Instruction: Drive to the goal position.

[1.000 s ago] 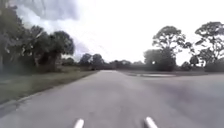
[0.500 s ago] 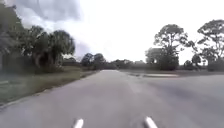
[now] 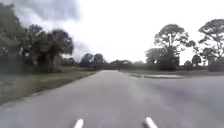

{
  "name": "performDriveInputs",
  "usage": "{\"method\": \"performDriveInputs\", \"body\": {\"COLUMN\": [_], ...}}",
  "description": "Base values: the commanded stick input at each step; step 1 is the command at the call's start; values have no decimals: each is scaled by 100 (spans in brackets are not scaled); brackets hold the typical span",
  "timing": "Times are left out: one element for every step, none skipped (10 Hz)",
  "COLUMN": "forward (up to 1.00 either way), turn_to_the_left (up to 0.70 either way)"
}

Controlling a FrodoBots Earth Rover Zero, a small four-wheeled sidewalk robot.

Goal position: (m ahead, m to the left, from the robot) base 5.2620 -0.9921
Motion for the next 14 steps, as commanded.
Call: {"method": "performDriveInputs", "body": {"forward": [85, 85, 85, 85, 85, 85, 85, 85, 85, 85, 85, 85, 85, 85], "turn_to_the_left": [0, 0, 0, 0, 0, 0, 0, 0, 0, 0, 0, 0, 0, 0]}}
